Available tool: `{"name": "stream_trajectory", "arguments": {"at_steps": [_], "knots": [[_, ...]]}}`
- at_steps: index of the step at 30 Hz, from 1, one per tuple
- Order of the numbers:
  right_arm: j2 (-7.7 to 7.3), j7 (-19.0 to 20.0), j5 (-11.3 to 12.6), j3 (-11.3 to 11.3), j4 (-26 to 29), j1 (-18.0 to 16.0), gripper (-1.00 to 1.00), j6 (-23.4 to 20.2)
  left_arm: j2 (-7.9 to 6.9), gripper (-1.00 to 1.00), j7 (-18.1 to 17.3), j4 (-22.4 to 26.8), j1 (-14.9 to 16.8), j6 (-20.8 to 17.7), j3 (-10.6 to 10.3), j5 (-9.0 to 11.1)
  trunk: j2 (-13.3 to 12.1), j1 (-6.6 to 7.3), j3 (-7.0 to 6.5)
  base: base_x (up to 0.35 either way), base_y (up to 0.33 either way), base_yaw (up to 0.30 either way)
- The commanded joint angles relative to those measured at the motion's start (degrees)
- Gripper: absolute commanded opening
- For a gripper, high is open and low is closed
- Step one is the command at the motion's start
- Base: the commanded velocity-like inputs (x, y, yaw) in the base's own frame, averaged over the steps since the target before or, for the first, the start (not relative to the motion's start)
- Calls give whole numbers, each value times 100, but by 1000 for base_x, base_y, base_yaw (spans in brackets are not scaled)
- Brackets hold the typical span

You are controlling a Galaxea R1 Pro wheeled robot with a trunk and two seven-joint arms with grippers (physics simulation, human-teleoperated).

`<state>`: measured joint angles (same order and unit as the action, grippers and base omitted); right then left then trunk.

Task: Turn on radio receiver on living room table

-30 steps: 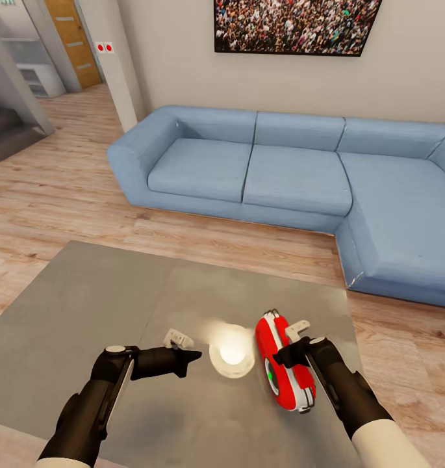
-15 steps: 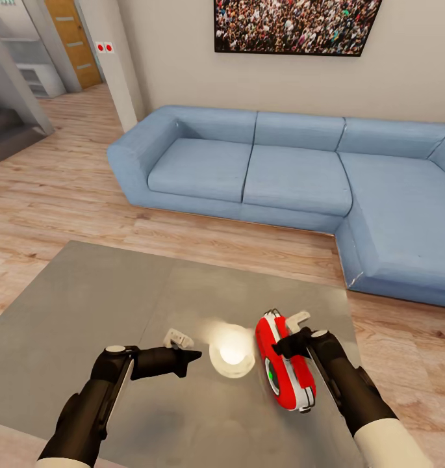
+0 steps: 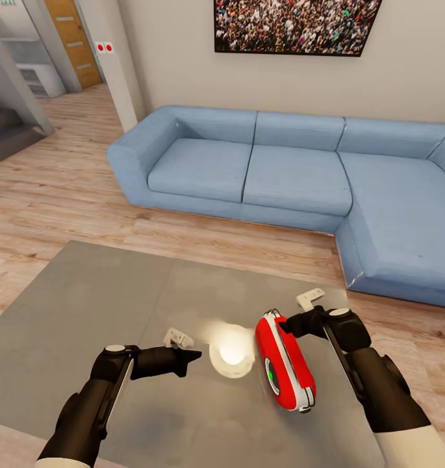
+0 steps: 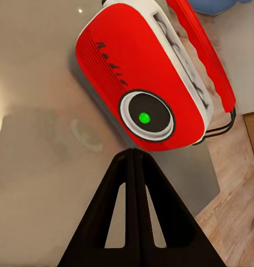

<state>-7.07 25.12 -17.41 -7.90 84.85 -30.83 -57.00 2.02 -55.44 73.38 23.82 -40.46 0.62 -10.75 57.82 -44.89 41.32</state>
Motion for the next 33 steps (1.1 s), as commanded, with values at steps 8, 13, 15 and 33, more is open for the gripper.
{"name": "stream_trajectory", "arguments": {"at_steps": [8,13,15,33], "knots": [[-5,17,1,22,-2,6,100,4,0,-100,7,-6,0,-14,0,-19,0,0,0,0,0,0],[-5,16,1,25,-5,5,100,5,-4,-100,7,-7,0,-14,-3,-23,0,0,0,0,0,0],[-5,6,-1,25,-15,6,100,5,-5,-100,7,-7,0,-14,-1,-23,0,0,0,0,0,0],[4,-79,-33,25,-63,6,100,13,-9,-100,7,0,0,-31,0,-23,0,0,-55,0,0,38]]}}
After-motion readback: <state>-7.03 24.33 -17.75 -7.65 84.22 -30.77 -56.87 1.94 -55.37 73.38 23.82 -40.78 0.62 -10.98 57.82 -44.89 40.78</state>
